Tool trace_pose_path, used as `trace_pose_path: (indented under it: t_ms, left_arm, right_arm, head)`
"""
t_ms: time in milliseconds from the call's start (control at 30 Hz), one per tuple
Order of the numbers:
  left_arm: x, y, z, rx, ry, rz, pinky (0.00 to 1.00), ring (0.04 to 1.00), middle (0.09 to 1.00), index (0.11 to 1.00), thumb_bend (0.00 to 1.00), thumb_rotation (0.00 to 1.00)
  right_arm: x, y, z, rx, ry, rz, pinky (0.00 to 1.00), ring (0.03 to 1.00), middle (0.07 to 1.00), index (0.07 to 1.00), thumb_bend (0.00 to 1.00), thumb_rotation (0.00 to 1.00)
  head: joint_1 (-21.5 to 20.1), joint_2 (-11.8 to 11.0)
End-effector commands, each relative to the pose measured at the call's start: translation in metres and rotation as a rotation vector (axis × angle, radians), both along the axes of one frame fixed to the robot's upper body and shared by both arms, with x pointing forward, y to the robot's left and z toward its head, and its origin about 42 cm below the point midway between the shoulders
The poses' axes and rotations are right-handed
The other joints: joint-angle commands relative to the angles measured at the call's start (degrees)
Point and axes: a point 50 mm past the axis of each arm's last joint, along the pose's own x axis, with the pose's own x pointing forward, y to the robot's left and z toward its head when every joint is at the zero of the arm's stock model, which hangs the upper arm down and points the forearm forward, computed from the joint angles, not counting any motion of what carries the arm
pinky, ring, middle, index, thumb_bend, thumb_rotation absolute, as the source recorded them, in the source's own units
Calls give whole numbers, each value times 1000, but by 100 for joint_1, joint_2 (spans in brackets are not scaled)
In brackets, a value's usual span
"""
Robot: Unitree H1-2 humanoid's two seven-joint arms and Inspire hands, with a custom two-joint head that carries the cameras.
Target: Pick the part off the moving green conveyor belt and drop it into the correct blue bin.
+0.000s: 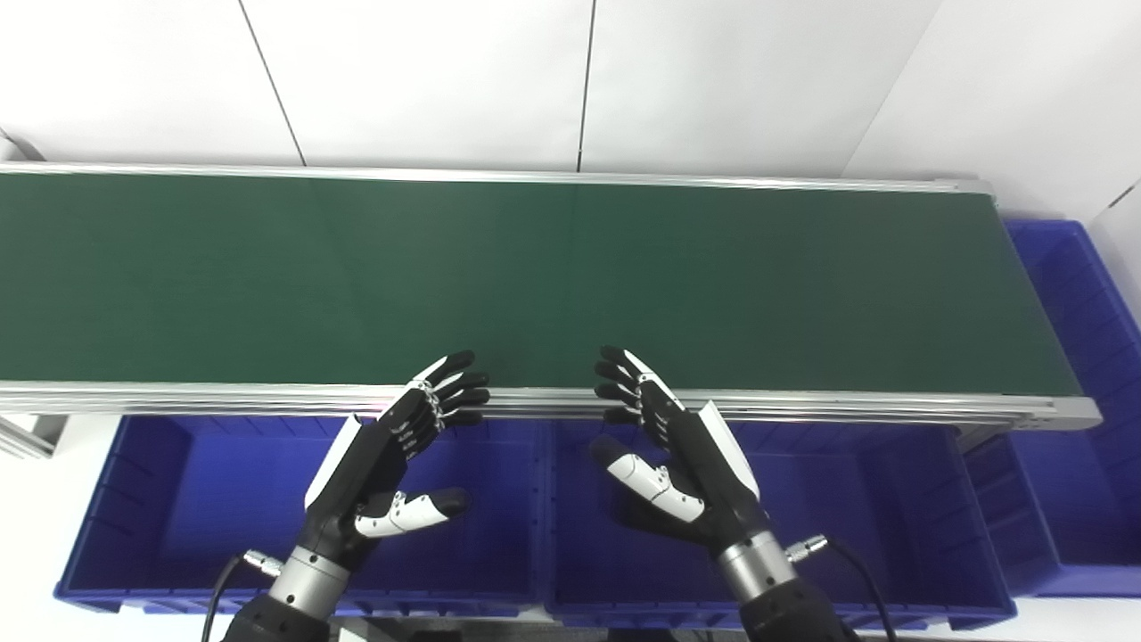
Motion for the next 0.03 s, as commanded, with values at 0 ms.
trace_pose_path:
  t_ms: [0]
  left_arm:
    - [7,-3,13,-4,-65,1,765,816,850,901,883,537]
  right_arm:
    - [1,0,15,17,-101,20,775,866,914,946,707,653]
  head:
    - [7,4]
